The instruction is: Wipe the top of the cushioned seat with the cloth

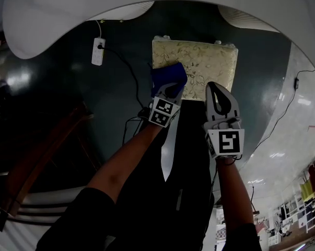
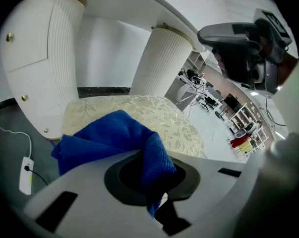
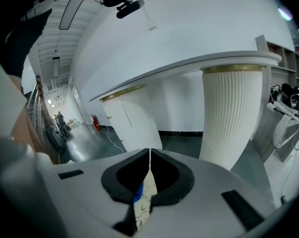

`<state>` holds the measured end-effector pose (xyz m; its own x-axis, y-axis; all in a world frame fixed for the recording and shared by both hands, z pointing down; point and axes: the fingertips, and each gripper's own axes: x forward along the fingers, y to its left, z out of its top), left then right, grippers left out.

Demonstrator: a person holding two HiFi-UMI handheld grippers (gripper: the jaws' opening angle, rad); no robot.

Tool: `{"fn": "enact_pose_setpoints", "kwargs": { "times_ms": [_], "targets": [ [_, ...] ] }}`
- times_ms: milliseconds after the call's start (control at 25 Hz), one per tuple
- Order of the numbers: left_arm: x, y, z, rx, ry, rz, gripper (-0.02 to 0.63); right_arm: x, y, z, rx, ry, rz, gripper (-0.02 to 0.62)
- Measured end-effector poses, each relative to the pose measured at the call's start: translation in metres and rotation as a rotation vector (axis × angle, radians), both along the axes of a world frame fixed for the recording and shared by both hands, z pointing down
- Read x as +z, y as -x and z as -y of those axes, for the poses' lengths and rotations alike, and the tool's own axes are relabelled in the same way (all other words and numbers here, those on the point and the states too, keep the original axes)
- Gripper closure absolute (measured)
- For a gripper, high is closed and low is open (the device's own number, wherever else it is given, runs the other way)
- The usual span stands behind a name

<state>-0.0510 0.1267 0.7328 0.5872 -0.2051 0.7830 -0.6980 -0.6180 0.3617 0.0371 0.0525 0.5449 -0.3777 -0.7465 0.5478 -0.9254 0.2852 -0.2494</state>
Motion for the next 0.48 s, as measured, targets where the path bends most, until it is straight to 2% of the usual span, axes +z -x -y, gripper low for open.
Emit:
{"fn": "enact_pose_setpoints", "kwargs": {
  "times_ms": [200, 480],
  "targets": [
    [-0.001, -0.029, -0.008, 0.088, 0.003, -0.011, 0.566, 0.002, -0.025, 0.004, 0.069, -0.009, 0.003, 0.557],
    [0.003, -0.051, -0.015, 0.113, 0.039, -0.022, 0.566, 0.006, -0.048, 0.001, 0.128, 0.009, 0.008, 0.557]
  ]
}}
